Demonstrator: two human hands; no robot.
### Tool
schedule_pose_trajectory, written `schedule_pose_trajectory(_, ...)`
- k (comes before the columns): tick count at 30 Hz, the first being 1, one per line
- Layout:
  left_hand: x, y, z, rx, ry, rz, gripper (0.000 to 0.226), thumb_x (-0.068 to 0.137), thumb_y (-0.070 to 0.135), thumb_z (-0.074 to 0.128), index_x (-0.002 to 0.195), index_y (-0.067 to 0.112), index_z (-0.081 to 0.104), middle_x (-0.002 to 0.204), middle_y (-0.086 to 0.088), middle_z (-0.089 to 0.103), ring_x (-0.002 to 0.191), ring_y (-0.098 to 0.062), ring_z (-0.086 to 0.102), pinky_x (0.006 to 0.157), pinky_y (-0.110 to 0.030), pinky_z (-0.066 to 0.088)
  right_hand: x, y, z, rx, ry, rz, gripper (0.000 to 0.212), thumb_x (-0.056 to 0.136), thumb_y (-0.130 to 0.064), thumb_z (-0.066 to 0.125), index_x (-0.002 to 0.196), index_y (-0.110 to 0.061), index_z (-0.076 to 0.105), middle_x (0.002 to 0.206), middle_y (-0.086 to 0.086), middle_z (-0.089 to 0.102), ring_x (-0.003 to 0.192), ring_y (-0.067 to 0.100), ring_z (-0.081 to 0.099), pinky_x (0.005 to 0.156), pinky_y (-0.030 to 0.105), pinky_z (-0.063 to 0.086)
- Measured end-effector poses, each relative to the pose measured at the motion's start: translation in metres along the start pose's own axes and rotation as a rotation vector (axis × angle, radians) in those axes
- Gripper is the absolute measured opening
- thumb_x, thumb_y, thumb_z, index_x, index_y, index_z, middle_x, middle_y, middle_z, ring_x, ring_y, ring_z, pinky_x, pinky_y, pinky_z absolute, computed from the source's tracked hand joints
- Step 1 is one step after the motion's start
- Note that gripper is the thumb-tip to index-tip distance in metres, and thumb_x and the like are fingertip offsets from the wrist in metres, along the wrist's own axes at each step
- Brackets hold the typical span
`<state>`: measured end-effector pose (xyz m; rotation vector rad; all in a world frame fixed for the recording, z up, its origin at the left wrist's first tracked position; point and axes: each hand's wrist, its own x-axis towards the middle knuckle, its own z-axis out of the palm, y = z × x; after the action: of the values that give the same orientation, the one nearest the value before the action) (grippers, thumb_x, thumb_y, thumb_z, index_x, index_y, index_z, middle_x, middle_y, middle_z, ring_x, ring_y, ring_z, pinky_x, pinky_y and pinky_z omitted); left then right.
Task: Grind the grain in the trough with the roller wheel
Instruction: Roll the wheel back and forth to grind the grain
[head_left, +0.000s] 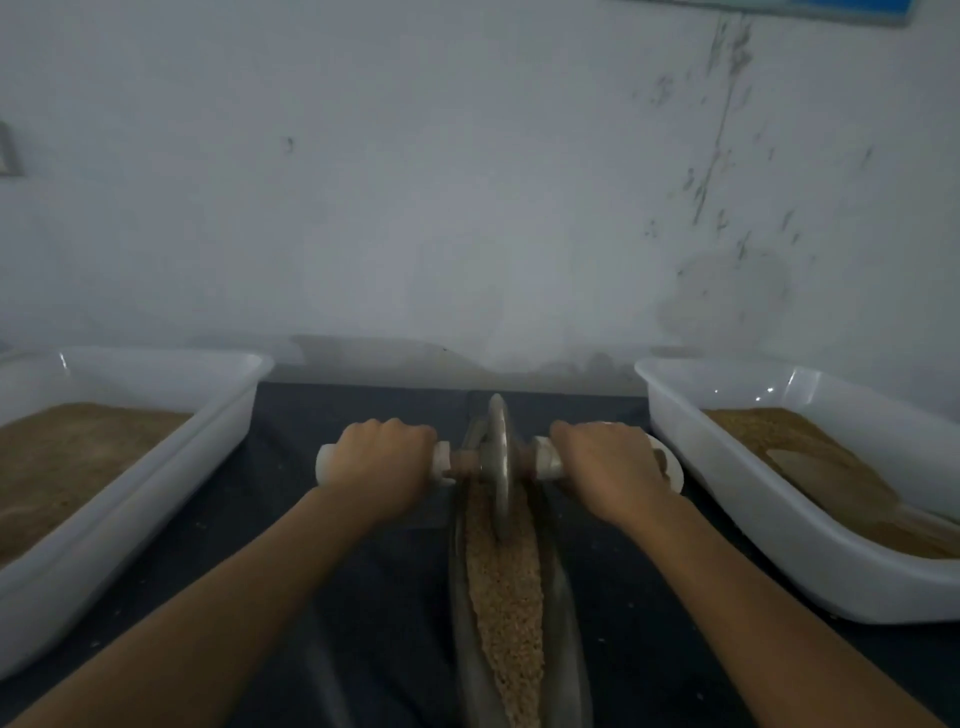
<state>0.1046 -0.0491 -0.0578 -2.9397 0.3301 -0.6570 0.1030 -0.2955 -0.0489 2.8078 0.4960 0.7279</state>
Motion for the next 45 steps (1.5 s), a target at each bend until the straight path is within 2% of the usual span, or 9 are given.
schedule_pose_trajectory(8, -0.026, 0.005, 0.001, -0.041, -0.042, -0.053, 0.020, 0.086, 0.039, 0.055, 0.081, 0.032, 0.037, 0.068, 0.011, 0.041, 0.059, -0.011, 0.041, 0.059, -0.029, 0.033, -0.012, -0.015, -0.022, -0.043, -0.063, -0.035, 0.029, 0.083, -0.022, 0.067, 0.106, -0.019, 0.048, 0.099, 0.003, 0.063, 0.085, 0.023, 0.062, 0.061, 0.033, 0.038)
schedule_pose_trajectory(12, -0.083, 0.014, -0.034, 0.020, -0.046, 0.023, 0.028, 0.085, 0.042, 0.054, 0.080, 0.033, 0.028, 0.071, 0.011, 0.042, 0.061, -0.010, 0.040, 0.056, -0.028, 0.029, -0.070, -0.022, -0.047, -0.016, -0.030, -0.099, 0.032, 0.068, -0.024, 0.079, 0.087, -0.023, 0.053, 0.078, -0.002, 0.063, 0.064, 0.018, 0.061, 0.051, 0.032, 0.048)
schedule_pose_trajectory(15, -0.112, 0.023, -0.062, 0.043, -0.034, 0.127, 0.043, 0.064, 0.042, 0.074, 0.074, 0.031, 0.034, 0.064, 0.009, 0.050, 0.051, -0.010, 0.046, 0.048, -0.026, 0.024, -0.105, -0.021, -0.057, 0.066, 0.044, -0.080, 0.051, 0.035, -0.022, 0.091, 0.065, -0.025, 0.050, 0.051, -0.004, 0.050, 0.039, 0.012, 0.048, 0.032, 0.027, 0.035)
schedule_pose_trajectory(17, -0.117, 0.025, -0.072, -0.024, -0.011, 0.186, 0.051, 0.044, 0.038, 0.084, 0.066, 0.029, 0.038, 0.052, 0.008, 0.047, 0.040, -0.011, 0.044, 0.043, -0.023, 0.024, -0.111, -0.021, -0.053, 0.027, -0.031, -0.079, 0.055, 0.042, -0.029, 0.090, 0.070, -0.031, 0.043, 0.056, -0.007, 0.050, 0.045, 0.011, 0.051, 0.036, 0.027, 0.037)
schedule_pose_trajectory(21, -0.093, 0.024, -0.051, 0.082, -0.069, 0.043, 0.027, 0.085, 0.041, 0.054, 0.082, 0.032, 0.029, 0.072, 0.010, 0.040, 0.063, -0.012, 0.042, 0.057, -0.029, 0.029, -0.088, -0.019, -0.036, 0.014, 0.025, -0.053, 0.054, 0.031, -0.025, 0.092, 0.060, -0.023, 0.047, 0.047, -0.005, 0.049, 0.035, 0.014, 0.047, 0.032, 0.024, 0.027)
schedule_pose_trajectory(27, -0.020, 0.015, -0.013, 0.070, 0.019, -0.026, 0.023, 0.086, 0.035, 0.057, 0.083, 0.027, 0.036, 0.087, 0.004, 0.062, 0.079, -0.022, 0.061, 0.062, -0.032, 0.034, -0.018, -0.007, 0.003, -0.012, -0.012, 0.034, 0.023, 0.084, -0.029, 0.065, 0.097, -0.022, 0.048, 0.085, 0.000, 0.064, 0.074, 0.022, 0.063, 0.054, 0.034, 0.041)
schedule_pose_trajectory(38, -0.059, 0.021, -0.041, 0.072, -0.019, 0.108, 0.029, 0.083, 0.034, 0.061, 0.084, 0.028, 0.033, 0.078, 0.009, 0.053, 0.069, -0.017, 0.054, 0.060, -0.031, 0.035, -0.070, -0.012, -0.023, 0.100, -0.085, -0.006, 0.025, 0.082, -0.040, 0.066, 0.091, -0.030, 0.045, 0.082, -0.010, 0.059, 0.070, 0.009, 0.055, 0.056, 0.021, 0.035)
schedule_pose_trajectory(42, -0.100, 0.025, -0.061, 0.084, 0.156, 0.311, 0.053, 0.032, 0.023, 0.089, 0.065, 0.022, 0.047, 0.050, 0.008, 0.046, 0.038, -0.016, 0.047, 0.044, -0.025, 0.025, -0.108, -0.016, -0.045, 0.126, -0.069, -0.009, 0.052, 0.064, -0.037, 0.081, 0.073, -0.033, 0.030, 0.060, -0.011, 0.048, 0.050, 0.009, 0.048, 0.043, 0.024, 0.030)
schedule_pose_trajectory(45, -0.092, 0.025, -0.056, 0.131, 0.122, 0.255, 0.051, 0.038, 0.022, 0.088, 0.064, 0.023, 0.044, 0.050, 0.006, 0.049, 0.039, -0.017, 0.049, 0.045, -0.025, 0.023, -0.103, -0.016, -0.040, 0.086, -0.147, 0.026, 0.041, 0.078, -0.042, 0.067, 0.075, -0.033, 0.027, 0.063, -0.011, 0.041, 0.057, 0.008, 0.045, 0.047, 0.025, 0.027)
